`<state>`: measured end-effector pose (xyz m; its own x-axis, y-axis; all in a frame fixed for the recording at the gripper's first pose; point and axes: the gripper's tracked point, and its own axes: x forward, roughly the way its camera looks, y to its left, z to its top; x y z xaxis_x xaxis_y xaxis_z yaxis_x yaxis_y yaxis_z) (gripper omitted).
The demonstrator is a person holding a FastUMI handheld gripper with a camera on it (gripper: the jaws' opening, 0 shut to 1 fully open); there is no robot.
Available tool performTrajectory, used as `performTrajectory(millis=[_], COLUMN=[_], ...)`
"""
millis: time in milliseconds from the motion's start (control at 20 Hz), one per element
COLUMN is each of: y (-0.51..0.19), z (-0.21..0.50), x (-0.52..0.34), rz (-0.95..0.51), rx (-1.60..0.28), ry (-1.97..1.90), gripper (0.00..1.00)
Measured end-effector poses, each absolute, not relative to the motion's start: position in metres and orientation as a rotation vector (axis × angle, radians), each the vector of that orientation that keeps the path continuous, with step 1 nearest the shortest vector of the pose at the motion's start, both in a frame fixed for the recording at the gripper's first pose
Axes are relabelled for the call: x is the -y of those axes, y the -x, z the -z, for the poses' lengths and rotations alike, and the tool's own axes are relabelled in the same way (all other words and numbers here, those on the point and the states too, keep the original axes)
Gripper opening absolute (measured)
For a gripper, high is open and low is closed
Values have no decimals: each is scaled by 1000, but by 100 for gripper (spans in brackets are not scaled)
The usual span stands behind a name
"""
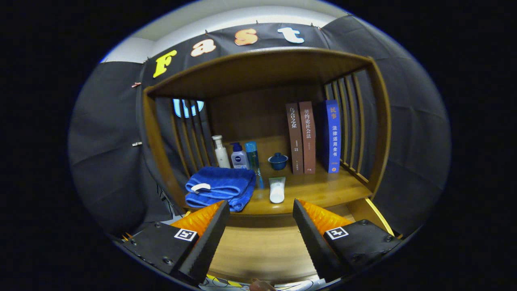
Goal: Pull open the drawer, take out the items inside it, and place them on the countertop above the cabinet.
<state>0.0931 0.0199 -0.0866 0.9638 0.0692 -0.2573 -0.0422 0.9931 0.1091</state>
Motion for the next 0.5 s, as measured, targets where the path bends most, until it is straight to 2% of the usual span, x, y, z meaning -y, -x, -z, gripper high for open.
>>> performTrajectory(millis=[250, 500], y=[-17, 19], z=[127, 185], x=[-13, -5], rz=[-6, 33], rx=[-223, -220], ry=[-107, -96], gripper=[100, 99])
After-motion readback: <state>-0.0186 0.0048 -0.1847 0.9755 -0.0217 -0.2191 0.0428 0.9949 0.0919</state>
